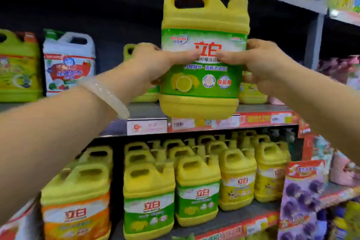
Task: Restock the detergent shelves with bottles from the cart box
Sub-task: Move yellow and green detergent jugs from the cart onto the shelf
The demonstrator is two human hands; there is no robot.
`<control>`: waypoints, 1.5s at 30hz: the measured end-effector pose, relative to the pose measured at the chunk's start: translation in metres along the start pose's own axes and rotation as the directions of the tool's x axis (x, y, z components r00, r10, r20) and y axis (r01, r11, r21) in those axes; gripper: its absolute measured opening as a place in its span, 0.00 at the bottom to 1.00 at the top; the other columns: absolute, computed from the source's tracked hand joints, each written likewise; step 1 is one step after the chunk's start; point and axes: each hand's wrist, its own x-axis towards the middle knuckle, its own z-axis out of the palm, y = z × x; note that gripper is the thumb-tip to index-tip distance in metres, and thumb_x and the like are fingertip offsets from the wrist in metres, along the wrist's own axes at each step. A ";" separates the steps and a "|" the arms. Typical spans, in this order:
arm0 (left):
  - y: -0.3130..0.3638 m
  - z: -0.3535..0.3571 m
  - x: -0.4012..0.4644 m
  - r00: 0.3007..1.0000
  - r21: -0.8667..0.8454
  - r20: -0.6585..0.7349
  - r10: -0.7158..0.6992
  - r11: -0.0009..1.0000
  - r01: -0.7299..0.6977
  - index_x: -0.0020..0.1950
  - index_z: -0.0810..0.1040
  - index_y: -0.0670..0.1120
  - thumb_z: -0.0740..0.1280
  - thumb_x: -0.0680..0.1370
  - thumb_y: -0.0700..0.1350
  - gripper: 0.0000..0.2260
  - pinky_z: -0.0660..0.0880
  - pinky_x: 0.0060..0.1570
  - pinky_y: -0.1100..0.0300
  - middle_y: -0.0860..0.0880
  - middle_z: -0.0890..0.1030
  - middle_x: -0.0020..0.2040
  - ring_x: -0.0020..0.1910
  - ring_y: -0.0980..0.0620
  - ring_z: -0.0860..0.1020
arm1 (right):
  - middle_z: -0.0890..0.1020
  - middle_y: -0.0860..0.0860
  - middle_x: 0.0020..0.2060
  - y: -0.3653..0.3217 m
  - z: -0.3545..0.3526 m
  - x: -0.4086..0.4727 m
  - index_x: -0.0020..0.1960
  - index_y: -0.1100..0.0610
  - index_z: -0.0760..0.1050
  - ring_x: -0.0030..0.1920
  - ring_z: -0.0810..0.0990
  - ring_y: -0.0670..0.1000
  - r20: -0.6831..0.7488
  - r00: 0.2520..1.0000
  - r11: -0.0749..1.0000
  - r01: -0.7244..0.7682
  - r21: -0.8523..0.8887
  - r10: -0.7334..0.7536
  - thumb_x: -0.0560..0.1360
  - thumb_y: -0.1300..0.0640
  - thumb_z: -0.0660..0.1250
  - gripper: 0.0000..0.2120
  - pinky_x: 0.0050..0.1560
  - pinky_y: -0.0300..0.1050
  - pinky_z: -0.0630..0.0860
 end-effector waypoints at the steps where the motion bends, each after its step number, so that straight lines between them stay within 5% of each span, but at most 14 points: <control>1: 0.002 -0.004 0.012 0.999 0.030 -0.026 0.028 0.999 -0.028 0.53 0.80 0.46 0.80 0.53 0.59 0.33 0.79 0.39 0.60 0.51 0.85 0.45 0.40 0.54 0.84 | 0.85 0.48 0.43 0.000 0.006 0.016 0.57 0.58 0.76 0.39 0.85 0.43 0.006 1.000 1.000 0.027 0.005 -0.027 0.65 0.59 0.77 0.22 0.33 0.36 0.78; 6: -0.012 -0.027 0.060 0.996 0.092 -0.080 0.033 0.995 -0.025 0.51 0.80 0.46 0.78 0.57 0.55 0.26 0.77 0.32 0.64 0.51 0.85 0.42 0.35 0.57 0.84 | 0.84 0.51 0.44 0.022 0.045 0.083 0.56 0.58 0.74 0.36 0.84 0.44 0.069 0.997 0.997 0.027 0.068 -0.031 0.64 0.60 0.78 0.23 0.29 0.37 0.78; 11: -0.048 -0.051 0.095 0.988 0.134 -0.149 -0.038 0.989 0.059 0.45 0.79 0.46 0.77 0.64 0.50 0.15 0.78 0.29 0.67 0.51 0.84 0.41 0.31 0.59 0.83 | 0.84 0.53 0.51 0.059 0.093 0.128 0.61 0.59 0.73 0.45 0.84 0.49 0.153 0.988 0.994 -0.036 0.107 0.019 0.63 0.60 0.79 0.29 0.35 0.41 0.80; 14: -0.064 -0.062 0.109 0.974 0.186 -0.206 -0.092 0.974 0.131 0.47 0.79 0.46 0.77 0.64 0.51 0.17 0.75 0.24 0.69 0.52 0.83 0.40 0.28 0.61 0.81 | 0.83 0.54 0.52 0.080 0.116 0.145 0.58 0.59 0.74 0.43 0.83 0.49 0.229 0.972 0.987 -0.077 0.139 0.044 0.63 0.62 0.78 0.25 0.33 0.39 0.77; 16: -0.075 -0.068 0.112 0.970 0.206 -0.199 -0.140 0.962 0.181 0.48 0.79 0.46 0.77 0.61 0.54 0.21 0.78 0.31 0.65 0.52 0.84 0.42 0.33 0.58 0.82 | 0.83 0.55 0.52 0.093 0.128 0.154 0.54 0.58 0.73 0.44 0.83 0.51 0.266 0.962 0.984 -0.104 0.147 0.062 0.64 0.62 0.78 0.22 0.37 0.42 0.78; 19: -0.087 -0.071 0.115 0.960 0.208 -0.198 -0.197 0.949 0.237 0.55 0.79 0.45 0.76 0.50 0.59 0.37 0.78 0.54 0.50 0.48 0.84 0.49 0.48 0.49 0.83 | 0.81 0.53 0.55 0.108 0.138 0.165 0.59 0.58 0.72 0.50 0.81 0.52 0.257 0.966 1.000 -0.017 0.011 0.014 0.64 0.54 0.79 0.28 0.46 0.46 0.79; 21: -0.091 -0.076 0.120 0.956 0.237 -0.174 -0.237 0.932 0.274 0.59 0.77 0.46 0.76 0.53 0.57 0.36 0.75 0.59 0.44 0.48 0.84 0.52 0.53 0.46 0.81 | 0.79 0.52 0.58 0.115 0.135 0.169 0.62 0.58 0.70 0.56 0.79 0.53 0.275 0.960 0.990 0.089 -0.112 -0.055 0.63 0.51 0.79 0.33 0.57 0.51 0.77; 24: -0.103 -0.081 0.119 0.943 0.386 -0.086 -0.322 0.862 0.329 0.60 0.75 0.51 0.79 0.62 0.42 0.29 0.76 0.56 0.43 0.51 0.83 0.54 0.55 0.46 0.79 | 0.76 0.51 0.61 0.132 0.126 0.164 0.65 0.56 0.66 0.60 0.76 0.53 0.417 0.908 0.915 0.149 -0.375 0.023 0.58 0.51 0.82 0.41 0.61 0.54 0.75; 26: -0.113 -0.081 0.116 0.936 0.420 -0.065 -0.347 0.841 0.341 0.56 0.76 0.53 0.78 0.64 0.38 0.25 0.78 0.52 0.45 0.52 0.83 0.53 0.54 0.47 0.80 | 0.78 0.54 0.57 0.143 0.123 0.160 0.62 0.58 0.69 0.54 0.79 0.55 0.452 0.881 0.885 0.095 -0.456 0.138 0.59 0.50 0.81 0.37 0.52 0.55 0.80; 29: -0.121 -0.072 0.119 0.935 0.368 -0.122 -0.332 0.860 0.353 0.57 0.76 0.50 0.78 0.64 0.39 0.24 0.80 0.43 0.52 0.50 0.82 0.53 0.50 0.48 0.80 | 0.80 0.58 0.51 0.147 0.125 0.164 0.56 0.61 0.73 0.47 0.82 0.58 0.441 0.881 0.893 0.049 -0.448 0.173 0.62 0.50 0.80 0.30 0.44 0.55 0.83; 32: -0.127 -0.066 0.130 0.928 0.374 -0.182 -0.325 0.850 0.371 0.61 0.74 0.45 0.79 0.64 0.41 0.28 0.76 0.33 0.59 0.48 0.81 0.54 0.46 0.50 0.79 | 0.82 0.56 0.44 0.145 0.128 0.168 0.49 0.62 0.72 0.45 0.82 0.57 0.415 0.901 0.769 0.174 -0.615 0.127 0.66 0.46 0.76 0.25 0.47 0.51 0.80; 36: -0.136 -0.061 0.145 0.916 0.394 -0.239 -0.321 0.830 0.394 0.60 0.72 0.42 0.80 0.63 0.44 0.30 0.79 0.37 0.55 0.46 0.79 0.55 0.50 0.47 0.78 | 0.80 0.57 0.47 0.146 0.132 0.170 0.46 0.58 0.66 0.48 0.80 0.56 0.414 0.905 0.602 0.281 -0.747 0.092 0.71 0.45 0.72 0.21 0.45 0.47 0.73; 45: -0.139 -0.055 0.152 0.914 0.396 -0.254 -0.316 0.828 0.397 0.62 0.69 0.42 0.79 0.65 0.44 0.31 0.78 0.36 0.57 0.47 0.76 0.56 0.52 0.47 0.75 | 0.83 0.58 0.47 0.159 0.135 0.180 0.48 0.58 0.69 0.48 0.83 0.58 0.373 0.921 0.642 0.219 -0.735 0.113 0.70 0.45 0.72 0.20 0.53 0.52 0.78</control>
